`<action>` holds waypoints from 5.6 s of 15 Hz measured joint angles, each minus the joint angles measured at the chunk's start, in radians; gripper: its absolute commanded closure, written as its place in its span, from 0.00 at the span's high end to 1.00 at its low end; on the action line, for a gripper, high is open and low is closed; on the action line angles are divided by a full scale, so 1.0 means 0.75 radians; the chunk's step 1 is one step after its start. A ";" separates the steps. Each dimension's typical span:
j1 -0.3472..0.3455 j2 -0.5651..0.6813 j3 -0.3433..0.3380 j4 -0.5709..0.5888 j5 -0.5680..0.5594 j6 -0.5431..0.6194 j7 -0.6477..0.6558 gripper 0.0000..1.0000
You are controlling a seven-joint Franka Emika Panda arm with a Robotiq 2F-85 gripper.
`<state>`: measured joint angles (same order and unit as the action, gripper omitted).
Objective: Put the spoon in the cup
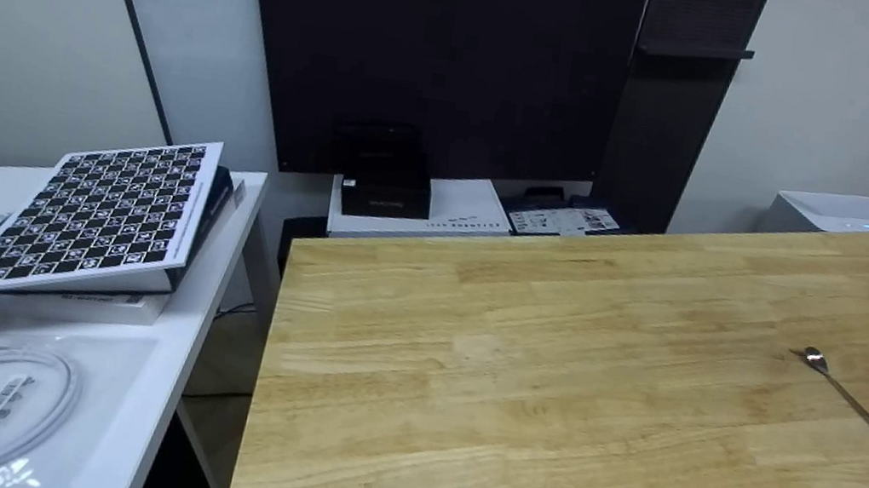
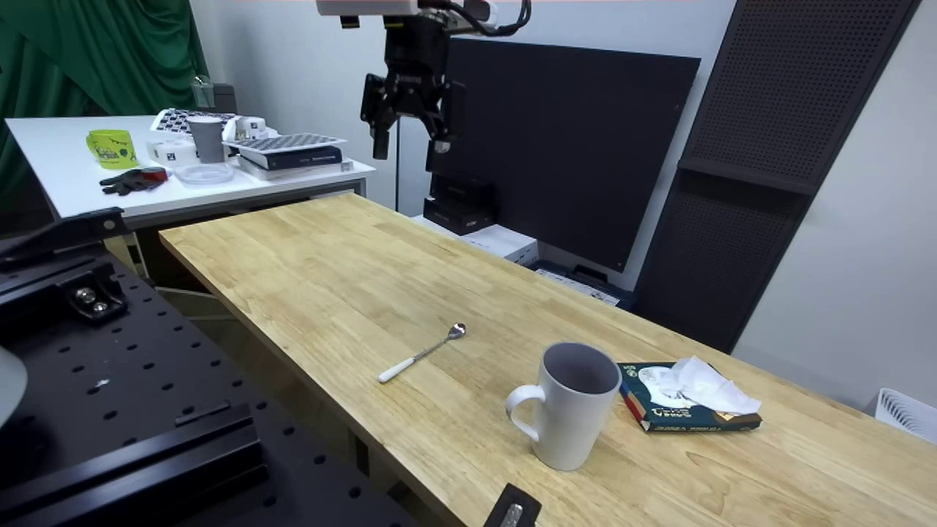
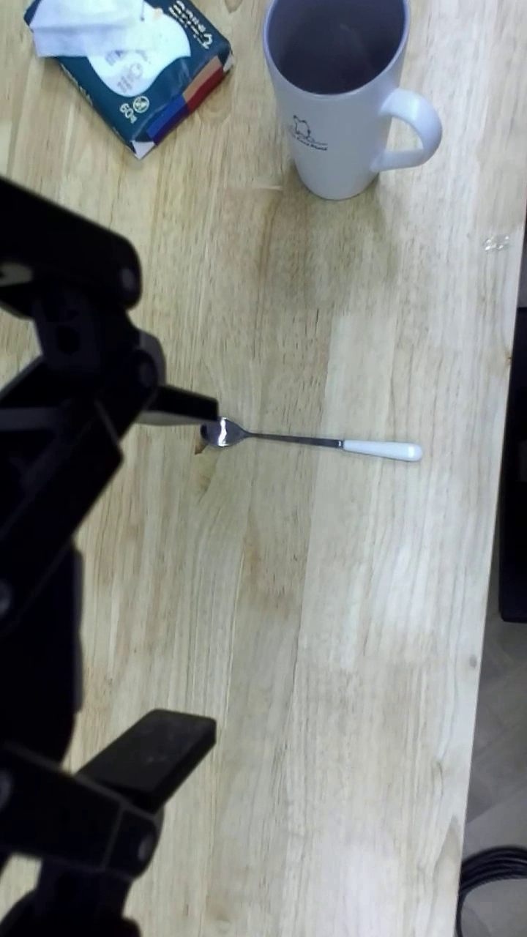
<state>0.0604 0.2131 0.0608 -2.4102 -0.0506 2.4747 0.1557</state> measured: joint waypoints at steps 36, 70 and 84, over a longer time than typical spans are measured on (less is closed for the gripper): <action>0.084 0.502 -0.242 -0.174 -0.086 0.704 -0.004 1.00; 0.036 0.832 -0.178 -0.096 0.042 1.109 -0.104 1.00; 0.042 0.947 -0.161 -0.042 0.042 1.146 -0.162 0.74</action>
<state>0.0922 0.9232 -0.0599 -2.4413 -0.0195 3.3344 0.0342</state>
